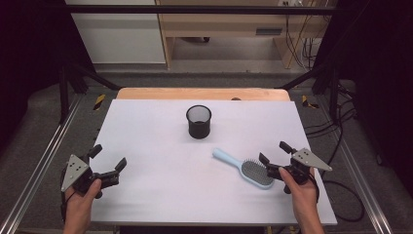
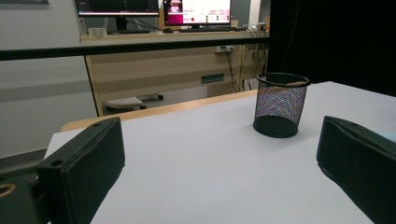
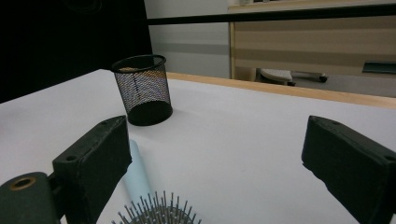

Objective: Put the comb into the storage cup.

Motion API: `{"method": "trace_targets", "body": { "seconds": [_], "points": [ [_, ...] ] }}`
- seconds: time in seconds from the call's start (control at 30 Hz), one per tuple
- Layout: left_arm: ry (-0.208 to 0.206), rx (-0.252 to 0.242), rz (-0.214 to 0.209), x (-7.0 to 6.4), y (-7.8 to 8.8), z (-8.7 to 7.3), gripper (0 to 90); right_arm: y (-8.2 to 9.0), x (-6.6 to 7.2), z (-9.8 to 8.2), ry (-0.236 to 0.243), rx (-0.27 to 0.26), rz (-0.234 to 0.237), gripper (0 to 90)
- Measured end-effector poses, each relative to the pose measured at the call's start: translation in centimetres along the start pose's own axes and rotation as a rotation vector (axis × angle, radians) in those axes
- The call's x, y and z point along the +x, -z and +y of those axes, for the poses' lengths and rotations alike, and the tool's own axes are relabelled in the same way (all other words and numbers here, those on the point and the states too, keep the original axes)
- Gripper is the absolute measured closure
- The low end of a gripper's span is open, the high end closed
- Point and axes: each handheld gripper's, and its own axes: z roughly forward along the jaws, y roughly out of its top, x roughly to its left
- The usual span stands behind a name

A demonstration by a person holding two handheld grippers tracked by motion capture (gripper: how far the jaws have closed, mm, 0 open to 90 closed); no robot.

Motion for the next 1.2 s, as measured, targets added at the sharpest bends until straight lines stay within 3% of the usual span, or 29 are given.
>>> {"method": "trace_targets", "body": {
  "seconds": [0.23,0.37,0.53,0.57,0.67,0.9,0.93,0.97,1.07,1.17,1.2],
  "points": [
    [-0.006,0.012,0.005,-0.1,0.1,-0.1,1.0,-0.3,1.1,0.2,0.021,0.041,-0.010,8.1],
    [-0.012,0.020,0.009,-0.2,0.1,-0.1,1.0,-1.2,2.9,0.5,0.046,0.090,0.023,12.1],
    [-0.007,0.020,0.013,-0.1,0.2,-0.2,1.0,-2.2,4.8,1.7,0.074,0.112,0.068,29.6],
    [-0.005,0.019,0.015,-0.1,0.2,-0.2,1.0,-2.2,4.8,1.7,0.074,0.112,0.068,29.6],
    [-0.006,0.020,0.017,-0.1,0.2,-0.2,1.1,-3.2,5.9,3.0,0.091,0.131,0.113,38.7],
    [-0.005,0.022,0.017,-0.1,0.3,-0.2,1.1,-4.2,6.8,5.5,0.115,0.131,0.121,50.2],
    [-0.005,0.022,0.019,-0.1,0.3,-0.2,1.1,-4.7,6.9,6.5,0.137,0.136,0.116,58.4],
    [-0.004,0.022,0.019,-0.1,0.3,-0.2,1.1,-4.7,6.9,6.5,0.137,0.136,0.116,58.4],
    [-0.002,0.023,0.019,-0.1,0.3,-0.2,1.1,-5.8,7.0,7.5,0.177,0.170,0.125,74.9],
    [-0.001,0.024,0.021,-0.1,0.3,-0.3,1.2,-6.5,7.0,7.7,0.212,0.209,0.133,81.6],
    [0.001,0.026,0.022,-0.1,0.3,-0.3,1.1,-7.3,7.2,7.7,0.245,0.248,0.147,86.2]
  ]
}}
